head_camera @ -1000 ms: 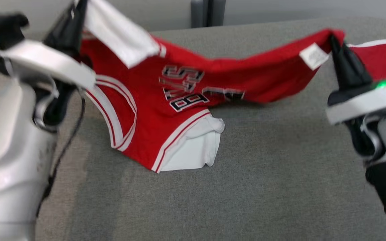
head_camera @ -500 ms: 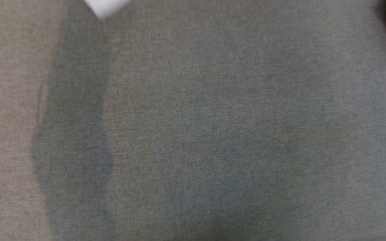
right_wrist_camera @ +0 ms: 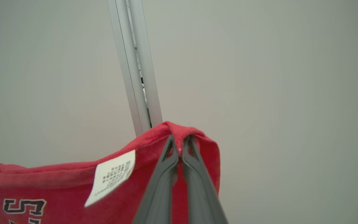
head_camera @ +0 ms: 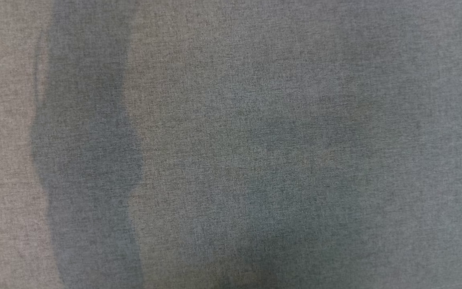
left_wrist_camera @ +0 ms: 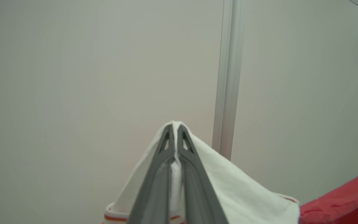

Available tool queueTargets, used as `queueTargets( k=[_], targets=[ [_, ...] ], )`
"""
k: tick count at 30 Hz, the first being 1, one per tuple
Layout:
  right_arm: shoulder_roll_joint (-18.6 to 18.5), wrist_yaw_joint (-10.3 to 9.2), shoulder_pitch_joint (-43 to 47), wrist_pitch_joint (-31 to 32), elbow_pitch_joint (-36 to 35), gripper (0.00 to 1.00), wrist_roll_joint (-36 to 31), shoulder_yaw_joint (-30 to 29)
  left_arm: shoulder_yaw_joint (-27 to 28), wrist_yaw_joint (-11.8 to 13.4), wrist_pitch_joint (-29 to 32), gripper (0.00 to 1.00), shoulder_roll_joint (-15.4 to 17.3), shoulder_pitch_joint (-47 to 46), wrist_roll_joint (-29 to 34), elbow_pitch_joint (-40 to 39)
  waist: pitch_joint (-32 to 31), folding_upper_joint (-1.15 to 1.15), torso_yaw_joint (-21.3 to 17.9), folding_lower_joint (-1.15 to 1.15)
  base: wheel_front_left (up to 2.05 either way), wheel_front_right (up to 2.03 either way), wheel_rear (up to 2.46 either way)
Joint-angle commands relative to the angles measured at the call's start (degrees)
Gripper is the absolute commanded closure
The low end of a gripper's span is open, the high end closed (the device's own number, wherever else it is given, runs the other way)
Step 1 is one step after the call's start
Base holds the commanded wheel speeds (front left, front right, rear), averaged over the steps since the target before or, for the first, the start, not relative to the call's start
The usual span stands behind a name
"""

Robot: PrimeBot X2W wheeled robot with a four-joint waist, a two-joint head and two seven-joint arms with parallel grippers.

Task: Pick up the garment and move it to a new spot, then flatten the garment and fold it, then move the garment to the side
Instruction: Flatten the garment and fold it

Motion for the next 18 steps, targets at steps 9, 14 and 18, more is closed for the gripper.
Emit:
queueTargets(
  k=[9,14,18],
  targets=[
    [-1.1,0.01,-2.3,-1.7,4.4,1.00,1.7,3.8,-2.1,-0.8,-2.3,1.00,-0.5,-2.0,-1.0,5.0,2.0,0.00,0.8,0.00,0.00,0.00,0.00],
    [-1.4,0.01,-2.2,-2.4,5.1,1.00,2.5,5.8,-2.9,-0.9,-4.4,1.00,-0.7,-1.0,-2.4,5.9,2.4,0.00,1.4,0.00,0.00,0.00,0.00],
    [-2.0,0.01,0.4,-2.5,3.8,1.00,4.7,8.0,-4.6,-0.9,-6.7,1.00,-1.0,3.3,-4.2,4.2,1.4,0.00,2.1,0.00,0.00,0.00,0.00]
  ],
)
